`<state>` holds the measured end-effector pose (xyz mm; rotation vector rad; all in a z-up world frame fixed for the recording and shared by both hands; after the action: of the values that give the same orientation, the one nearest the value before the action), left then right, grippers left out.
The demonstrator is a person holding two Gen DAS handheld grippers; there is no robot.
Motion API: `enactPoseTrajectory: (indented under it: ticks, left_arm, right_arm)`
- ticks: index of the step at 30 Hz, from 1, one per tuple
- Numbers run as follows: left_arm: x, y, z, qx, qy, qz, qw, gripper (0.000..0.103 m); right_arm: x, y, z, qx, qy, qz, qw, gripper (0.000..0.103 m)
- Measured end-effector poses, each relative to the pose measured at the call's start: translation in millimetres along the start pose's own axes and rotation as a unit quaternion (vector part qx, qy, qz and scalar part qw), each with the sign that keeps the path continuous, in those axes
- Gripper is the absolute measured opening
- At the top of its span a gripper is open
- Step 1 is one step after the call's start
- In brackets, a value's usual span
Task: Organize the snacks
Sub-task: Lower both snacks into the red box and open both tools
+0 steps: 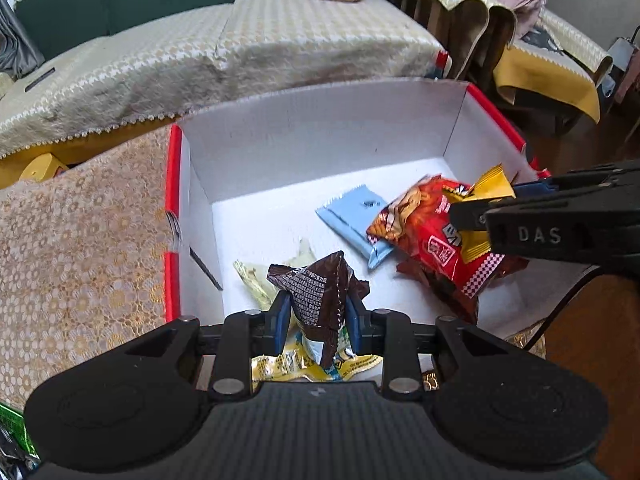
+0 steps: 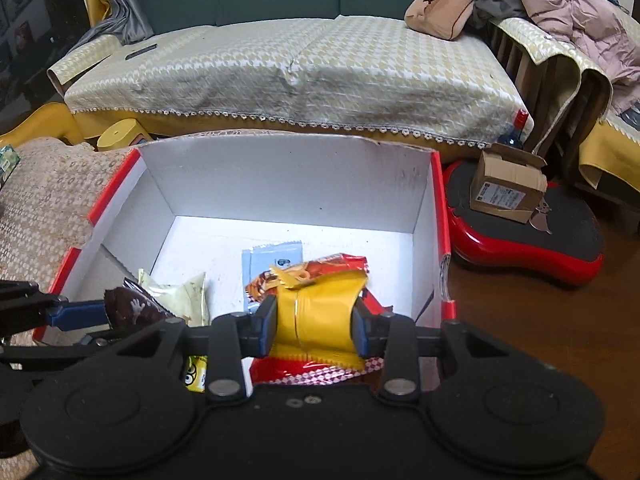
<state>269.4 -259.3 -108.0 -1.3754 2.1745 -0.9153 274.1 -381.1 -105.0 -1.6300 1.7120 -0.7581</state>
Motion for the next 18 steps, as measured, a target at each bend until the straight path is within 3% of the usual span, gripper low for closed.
enactPoseTrajectory:
  ticks: [12,16,18]
  left_arm:
    - [2.9,0.6,-16.8,0.017,0.015,-0.012,0.9997,0.031]
    - [2.1,-3.2,-29.9,0.031,0.014,-0.016,0.9993,0.052]
    - [0.8,-4.8,-39.2,0.039,0.015,-0.02,0.9989,0.054]
  right_arm:
    - [-0.8,3.3,-11.5,-0.003,-0.01,0.006,1.0,0.037]
    - [-3.0,1.8,-23.5,0.006,-0.015,0.008,1.0,0.039]
    - [-5.7,0.3,-31.7,0.013,-0.018,0.008,1.0,0.04]
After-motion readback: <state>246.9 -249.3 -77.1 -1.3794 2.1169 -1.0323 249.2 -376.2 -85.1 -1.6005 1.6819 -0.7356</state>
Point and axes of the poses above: each gripper's, at about its wrist camera, not at the fingertips, and z roughly the way its jaws point, x to its right, y to its underside, the point moved 8 cm from there along z, roughly the way its jaws point, and after that the axes turned 14 degrees about x, right-handed, at the moved point
